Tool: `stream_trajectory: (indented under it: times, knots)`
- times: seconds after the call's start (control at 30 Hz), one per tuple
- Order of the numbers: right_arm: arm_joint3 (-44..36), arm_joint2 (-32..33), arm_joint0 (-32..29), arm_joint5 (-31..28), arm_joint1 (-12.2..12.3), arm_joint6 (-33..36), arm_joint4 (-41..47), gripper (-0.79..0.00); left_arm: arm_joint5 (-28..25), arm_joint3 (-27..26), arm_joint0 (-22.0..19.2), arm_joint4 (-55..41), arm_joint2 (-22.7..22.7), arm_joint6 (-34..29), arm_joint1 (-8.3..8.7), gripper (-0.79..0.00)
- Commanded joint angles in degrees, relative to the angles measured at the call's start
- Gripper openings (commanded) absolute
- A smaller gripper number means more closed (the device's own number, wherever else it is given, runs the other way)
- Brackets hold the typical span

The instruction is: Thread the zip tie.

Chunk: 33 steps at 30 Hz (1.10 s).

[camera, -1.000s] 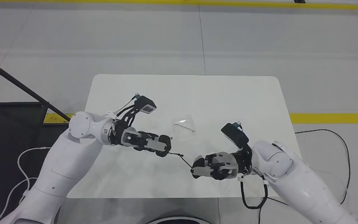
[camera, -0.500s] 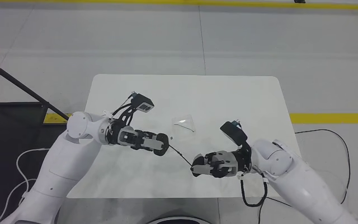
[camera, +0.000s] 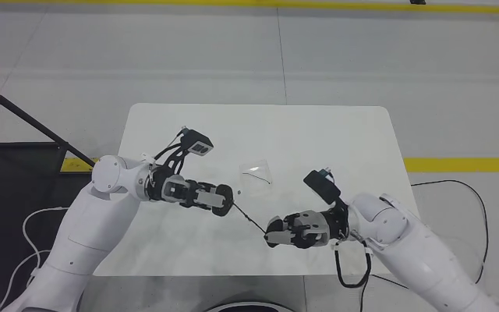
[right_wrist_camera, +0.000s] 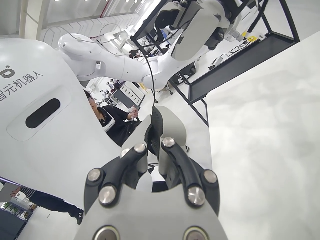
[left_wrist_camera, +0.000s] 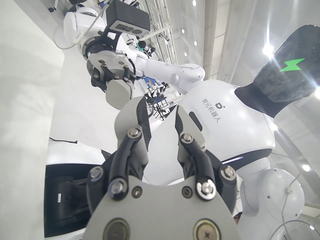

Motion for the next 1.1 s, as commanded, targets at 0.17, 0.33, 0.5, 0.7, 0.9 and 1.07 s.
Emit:
stream_trajectory:
  times: [0.17, 0.33, 0.5, 0.7, 0.9, 1.07]
  knots:
    - [0.06, -0.53, 0.28, -0.31, 0.32, -0.31, -0.08, -0.785, -0.02, 0.17, 0.06, 0.48, -0.25, 0.02, -0.22, -0.508]
    - [0.17, -0.78, 0.48, -0.42, 0.49, -0.43, -0.14, -0.785, 0.03, 0.2, 0.15, 0.83, -0.39, -0.03, -0.35, -0.554]
    - [0.28, -1.08, 0.69, -0.47, 0.62, -0.47, 0.04, -0.785, 0.13, 0.3, 0.06, 1.06, -0.44, -0.13, -0.5, -0.65]
    - [0.37, -1.41, 0.96, -0.62, 0.76, -0.62, 0.05, -0.785, 0.25, 0.31, 0.03, 1.29, -0.57, -0.24, -0.65, -0.785]
    - [-0.36, -1.36, 0.59, -2.17, 1.2, -2.17, 0.03, -0.785, -0.07, 0.39, 0.27, 1.59, -1.07, 0.07, -0.73, -0.785]
    - [-1.46, -1.3, -0.51, -5.65, 2.41, -5.65, -0.82, -0.785, 0.0, 0.42, 0.84, 0.84, -2.38, 0.0, -0.67, -0.785]
